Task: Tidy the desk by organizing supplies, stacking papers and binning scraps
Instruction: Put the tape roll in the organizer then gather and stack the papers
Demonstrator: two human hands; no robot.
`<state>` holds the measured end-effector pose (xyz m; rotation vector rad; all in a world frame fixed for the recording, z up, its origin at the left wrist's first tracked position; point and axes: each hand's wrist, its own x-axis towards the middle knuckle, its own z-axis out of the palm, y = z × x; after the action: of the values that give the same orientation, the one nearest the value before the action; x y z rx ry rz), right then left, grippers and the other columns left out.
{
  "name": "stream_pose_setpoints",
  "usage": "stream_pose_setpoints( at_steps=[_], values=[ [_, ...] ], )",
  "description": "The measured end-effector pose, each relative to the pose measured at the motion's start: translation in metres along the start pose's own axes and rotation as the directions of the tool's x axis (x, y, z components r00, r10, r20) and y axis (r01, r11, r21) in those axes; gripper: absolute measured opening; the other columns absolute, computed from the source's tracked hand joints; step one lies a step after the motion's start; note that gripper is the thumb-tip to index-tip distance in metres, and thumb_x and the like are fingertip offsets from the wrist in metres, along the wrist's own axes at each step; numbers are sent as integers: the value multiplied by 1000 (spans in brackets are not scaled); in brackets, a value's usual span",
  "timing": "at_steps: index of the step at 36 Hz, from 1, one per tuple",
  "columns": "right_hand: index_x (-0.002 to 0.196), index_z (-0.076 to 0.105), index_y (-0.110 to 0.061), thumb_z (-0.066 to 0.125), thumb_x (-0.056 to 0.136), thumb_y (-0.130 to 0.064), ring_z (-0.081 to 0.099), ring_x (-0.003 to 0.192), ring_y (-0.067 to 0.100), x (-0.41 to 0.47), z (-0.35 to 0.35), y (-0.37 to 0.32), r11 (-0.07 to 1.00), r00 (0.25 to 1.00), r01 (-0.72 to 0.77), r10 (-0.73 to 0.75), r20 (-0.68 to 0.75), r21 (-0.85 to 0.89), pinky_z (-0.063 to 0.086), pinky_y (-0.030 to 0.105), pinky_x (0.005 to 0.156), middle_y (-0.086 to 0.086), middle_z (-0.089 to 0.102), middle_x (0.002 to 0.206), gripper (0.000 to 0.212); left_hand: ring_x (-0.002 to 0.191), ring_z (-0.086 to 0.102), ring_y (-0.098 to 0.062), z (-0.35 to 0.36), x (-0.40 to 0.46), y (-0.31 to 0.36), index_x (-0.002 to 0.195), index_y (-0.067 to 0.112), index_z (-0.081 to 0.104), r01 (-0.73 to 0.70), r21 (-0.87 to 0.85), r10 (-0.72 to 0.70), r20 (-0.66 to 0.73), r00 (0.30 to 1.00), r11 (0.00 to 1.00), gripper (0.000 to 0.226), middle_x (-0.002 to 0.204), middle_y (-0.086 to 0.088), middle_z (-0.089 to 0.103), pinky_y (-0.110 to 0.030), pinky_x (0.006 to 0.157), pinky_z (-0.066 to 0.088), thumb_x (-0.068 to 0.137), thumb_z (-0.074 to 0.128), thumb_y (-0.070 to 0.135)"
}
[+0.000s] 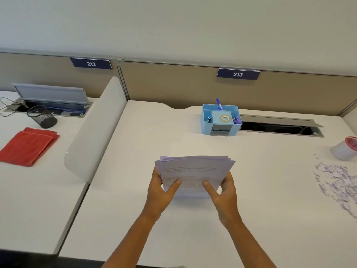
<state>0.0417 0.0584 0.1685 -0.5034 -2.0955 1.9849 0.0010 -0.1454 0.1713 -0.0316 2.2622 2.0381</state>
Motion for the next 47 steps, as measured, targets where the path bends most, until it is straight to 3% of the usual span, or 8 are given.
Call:
stream_pose_setpoints(
  at_steps=[3,7,16,23,29,36,41,47],
  values=[
    [136,53,-34,84,86,-17,62,122,13,0,0,-1,1000,1000,0,-1,13,13,56,39,103,-9,68,125,61,122,64,-1,-1,-1,2,145,52,43,3,19,-4,13,1000,1000,69,126,23,70,-16,92,59,94,83,26],
    [133,54,-31,84,86,-15,63,119,15,1,0,0,1000,1000,9,-9,6,26,56,43,103,-7,69,122,58,121,66,-12,-3,2,4,137,49,46,-37,0,37,-20,999,999,63,128,8,68,-22,93,60,95,85,23],
    [142,50,-29,85,85,-13,63,123,16,1,2,-2,999,1000,10,-10,13,50,57,38,101,-5,68,128,69,123,65,-6,0,3,6,141,21,36,-47,-9,47,41,998,999,72,135,-1,62,-18,92,59,91,86,9],
    [142,52,-25,83,87,-12,64,120,12,2,0,1,999,1000,-8,8,7,44,57,29,96,-5,68,127,64,121,63,0,-1,2,1,140,32,37,-43,13,42,65,997,999,69,135,4,61,-17,93,59,95,81,4],
    [119,65,-36,75,95,-18,68,104,2,4,2,4,997,996,-77,76,-43,-15,59,23,87,-18,74,107,32,118,68,-8,1,5,-10,142,38,54,80,2,-80,9,997,997,50,129,10,71,-19,94,62,103,74,13],
    [129,63,-32,73,97,-22,68,110,8,10,4,-3,998,995,-65,65,-70,2,57,25,89,-13,73,115,36,119,68,-8,7,10,-4,144,31,58,100,-56,-102,-31,994,993,46,127,11,73,-12,87,59,104,72,11],
    [131,61,-29,77,93,-19,66,107,-3,6,3,0,996,994,-94,93,-63,-8,54,9,79,-14,72,116,42,118,68,-2,3,7,-9,147,34,55,103,-92,-104,-6,995,990,55,128,13,73,-19,93,61,101,77,13],
    [130,60,-31,71,98,-17,66,109,2,4,9,12,988,988,-151,149,-44,-41,54,14,78,-13,72,116,37,118,71,-14,5,6,-13,125,47,66,209,-68,-206,54,977,975,42,121,9,77,-21,87,62,98,81,18]
  ],
)
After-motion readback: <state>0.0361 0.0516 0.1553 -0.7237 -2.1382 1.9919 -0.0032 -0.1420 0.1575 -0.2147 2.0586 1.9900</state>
